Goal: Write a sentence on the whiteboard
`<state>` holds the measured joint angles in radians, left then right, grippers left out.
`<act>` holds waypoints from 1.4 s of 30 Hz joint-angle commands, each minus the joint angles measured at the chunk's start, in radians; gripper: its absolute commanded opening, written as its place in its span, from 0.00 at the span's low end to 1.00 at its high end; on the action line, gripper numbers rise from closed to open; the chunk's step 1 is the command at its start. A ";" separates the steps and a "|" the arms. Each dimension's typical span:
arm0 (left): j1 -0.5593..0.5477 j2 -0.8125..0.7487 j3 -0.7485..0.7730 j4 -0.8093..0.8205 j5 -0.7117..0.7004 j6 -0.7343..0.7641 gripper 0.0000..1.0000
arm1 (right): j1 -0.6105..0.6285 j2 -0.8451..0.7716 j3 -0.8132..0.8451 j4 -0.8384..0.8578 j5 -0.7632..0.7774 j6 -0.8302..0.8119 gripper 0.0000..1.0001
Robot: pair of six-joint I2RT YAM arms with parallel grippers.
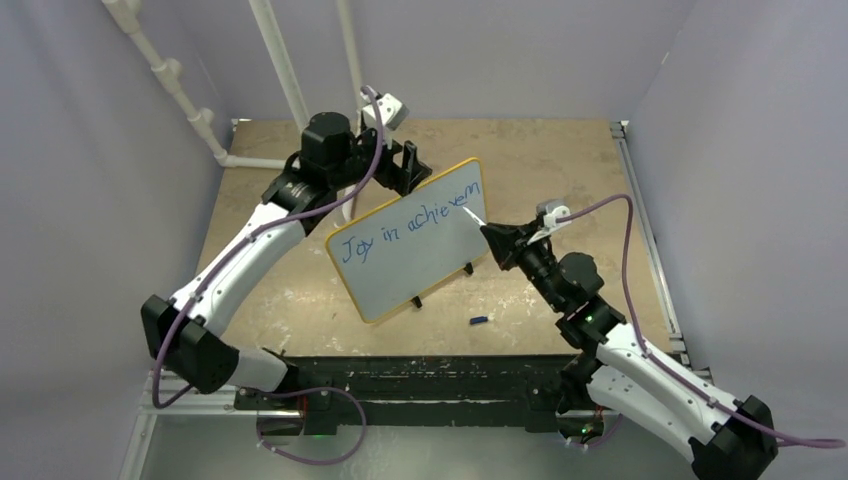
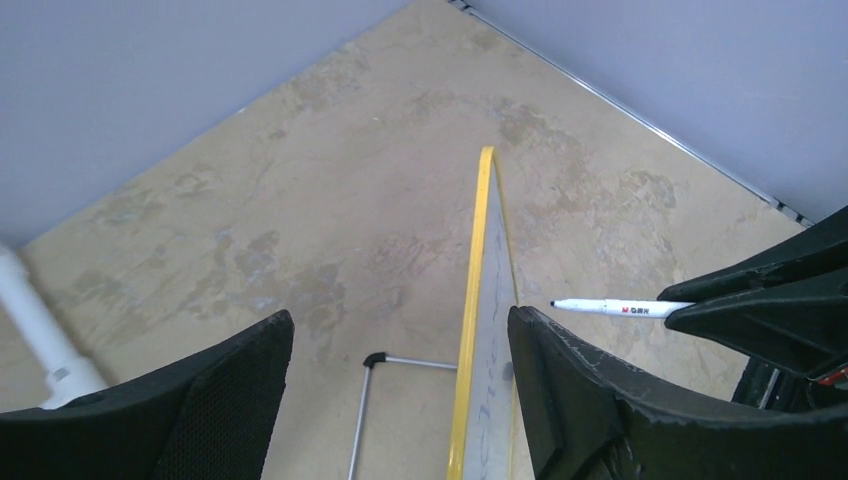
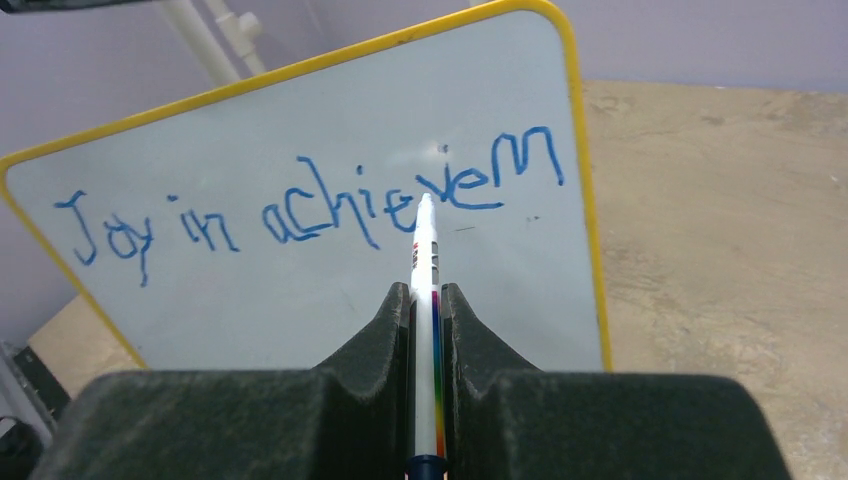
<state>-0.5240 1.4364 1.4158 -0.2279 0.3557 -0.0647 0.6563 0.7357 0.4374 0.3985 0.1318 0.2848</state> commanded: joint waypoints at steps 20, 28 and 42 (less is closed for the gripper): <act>0.055 -0.645 -0.242 -0.512 -0.509 -0.205 0.80 | 0.470 0.151 0.028 0.273 0.114 0.035 0.00; 0.055 -0.739 -0.326 -0.530 -0.397 -0.273 0.75 | 0.606 0.339 0.088 0.382 0.224 0.024 0.00; 0.055 -0.728 -0.392 -0.530 -0.411 -0.279 0.53 | 0.726 0.612 0.253 0.398 0.337 -0.019 0.00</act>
<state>-0.4721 0.7078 1.0321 -0.7639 -0.0559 -0.3328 1.3716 1.3190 0.6323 0.7643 0.4076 0.2878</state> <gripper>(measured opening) 0.549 0.118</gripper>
